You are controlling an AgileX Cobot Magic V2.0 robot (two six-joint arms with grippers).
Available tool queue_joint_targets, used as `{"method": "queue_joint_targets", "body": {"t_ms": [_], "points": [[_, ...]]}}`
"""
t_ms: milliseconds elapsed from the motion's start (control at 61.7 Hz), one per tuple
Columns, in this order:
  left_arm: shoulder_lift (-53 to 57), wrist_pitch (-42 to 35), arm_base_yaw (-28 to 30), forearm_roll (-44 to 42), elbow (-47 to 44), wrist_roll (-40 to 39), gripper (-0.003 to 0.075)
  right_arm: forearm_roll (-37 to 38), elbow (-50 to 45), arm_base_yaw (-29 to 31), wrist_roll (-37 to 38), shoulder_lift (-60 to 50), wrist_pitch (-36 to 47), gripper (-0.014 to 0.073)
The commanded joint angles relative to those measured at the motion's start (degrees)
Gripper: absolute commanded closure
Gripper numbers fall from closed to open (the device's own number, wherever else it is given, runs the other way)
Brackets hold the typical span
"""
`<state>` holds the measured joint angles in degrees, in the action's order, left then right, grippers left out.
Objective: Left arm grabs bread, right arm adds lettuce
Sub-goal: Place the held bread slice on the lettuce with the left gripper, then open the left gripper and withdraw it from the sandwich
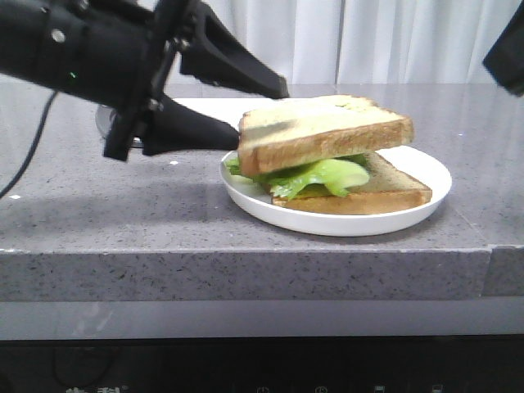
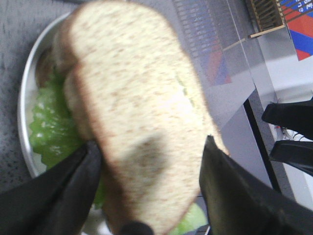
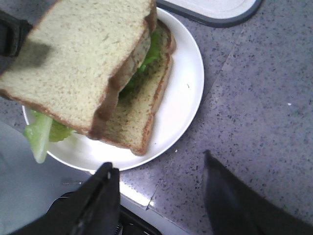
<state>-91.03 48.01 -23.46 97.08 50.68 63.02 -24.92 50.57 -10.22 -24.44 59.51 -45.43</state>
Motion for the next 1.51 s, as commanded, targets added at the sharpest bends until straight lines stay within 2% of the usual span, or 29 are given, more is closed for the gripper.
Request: {"method": "queue_joint_targets", "body": {"t_ms": [0, 113, 340, 486, 665, 746, 843, 989, 1167, 1248, 1410, 1491], "points": [[6.16, 2.85, 1.65, -0.85, 1.93, -2.19, 0.0272, -0.64, 3.56, 0.28, 0.37, -2.88, -0.50, 0.0188], [11.66, -0.59, 3.49, -9.28, 1.93, -6.95, 0.0281, 0.63, 6.06, 0.28, 2.62, -5.07, -4.46, 0.0188], [25.57, -7.41, 6.27, -38.01, 1.93, -25.94, 0.0281, 10.41, 8.44, 0.28, 14.09, -10.93, -9.91, 0.0188], [33.59, -6.71, 7.28, -58.46, 1.93, -39.52, 0.0281, 14.72, 8.14, 0.28, 21.40, -15.25, -10.58, 0.0188], [41.39, -2.16, 7.28, -85.33, 1.93, -59.20, 0.0281, 14.80, 7.09, 0.28, 21.82, -19.58, -9.48, 0.0188], [44.79, 0.60, 7.28, -93.61, 1.93, -65.86, 0.0281, 14.93, 5.88, 0.28, 21.82, -21.11, -9.20, 0.0188], [48.55, 2.50, 7.28, -97.96, 1.20, -69.01, 0.0281, 15.19, 3.81, 0.28, 21.82, -22.78, -8.62, 0.0188], [53.91, 3.58, 7.28, -98.34, -0.72, -69.01, 0.0281, 16.00, 1.51, 0.28, 21.77, -25.12, -8.47, 0.0188], [57.45, 1.44, 7.28, -99.14, -2.88, -69.01, 0.0293, 17.05, 1.06, 0.28, 21.77, -25.95, -8.42, 0.0198], [57.73, 0.95, 7.28, -99.14, -3.54, -69.01, 0.0379, 17.05, 1.06, 0.28, 21.77, -25.95, -8.42, 0.0267], [57.73, 0.11, 7.28, -99.14, -4.13, -69.01, 0.0594, 17.05, 1.06, 0.28, 21.77, -25.95, -8.42, 0.0508], [57.73, -0.68, 7.28, -99.14, -4.37, -69.01, 0.0680, 17.05, 1.06, 0.28, 21.77, -25.95, -8.42, 0.0597]]}}
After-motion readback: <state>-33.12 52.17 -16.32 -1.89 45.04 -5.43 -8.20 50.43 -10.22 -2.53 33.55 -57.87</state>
